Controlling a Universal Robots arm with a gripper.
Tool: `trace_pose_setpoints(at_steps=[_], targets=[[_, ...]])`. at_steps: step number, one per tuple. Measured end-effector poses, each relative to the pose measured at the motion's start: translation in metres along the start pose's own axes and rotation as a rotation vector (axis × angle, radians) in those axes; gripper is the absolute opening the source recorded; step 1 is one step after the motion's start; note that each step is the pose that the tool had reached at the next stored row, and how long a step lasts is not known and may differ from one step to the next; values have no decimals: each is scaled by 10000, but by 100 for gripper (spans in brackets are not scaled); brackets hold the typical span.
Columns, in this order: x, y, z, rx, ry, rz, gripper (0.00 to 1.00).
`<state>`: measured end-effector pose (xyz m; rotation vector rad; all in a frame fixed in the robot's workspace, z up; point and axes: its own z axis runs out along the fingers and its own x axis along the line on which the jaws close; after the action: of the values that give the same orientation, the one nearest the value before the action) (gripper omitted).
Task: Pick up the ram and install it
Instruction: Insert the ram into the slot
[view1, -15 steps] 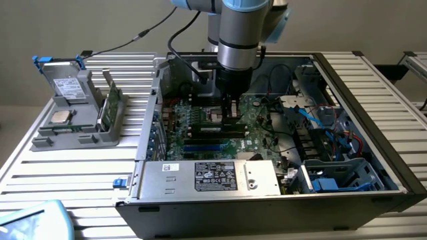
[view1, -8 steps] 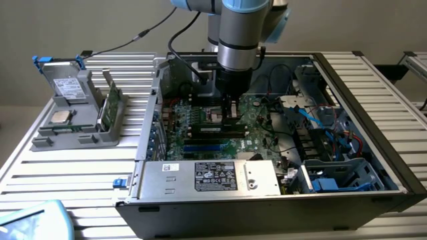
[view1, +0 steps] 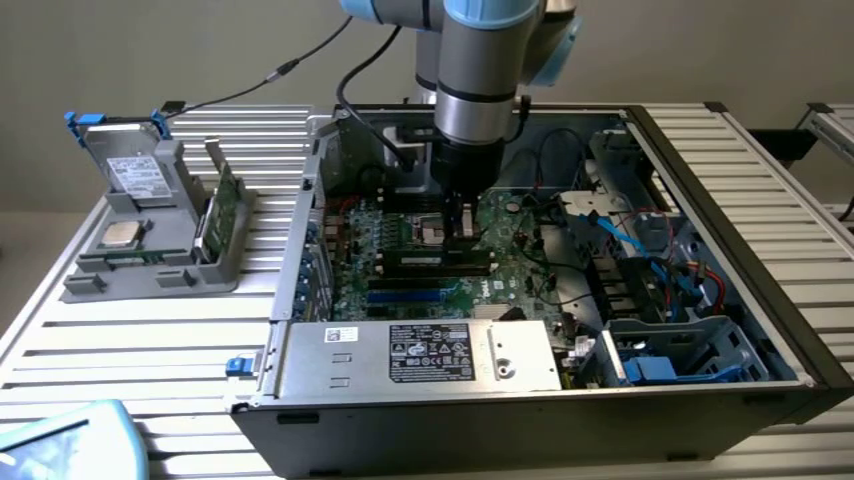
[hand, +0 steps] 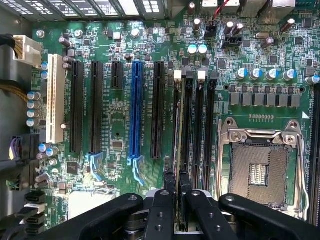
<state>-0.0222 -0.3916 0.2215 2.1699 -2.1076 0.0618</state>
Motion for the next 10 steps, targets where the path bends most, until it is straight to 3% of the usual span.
trace_pose_setpoints(at_steps=[10], targets=[[-6, -2, 32, -3, 19, 12, 14]])
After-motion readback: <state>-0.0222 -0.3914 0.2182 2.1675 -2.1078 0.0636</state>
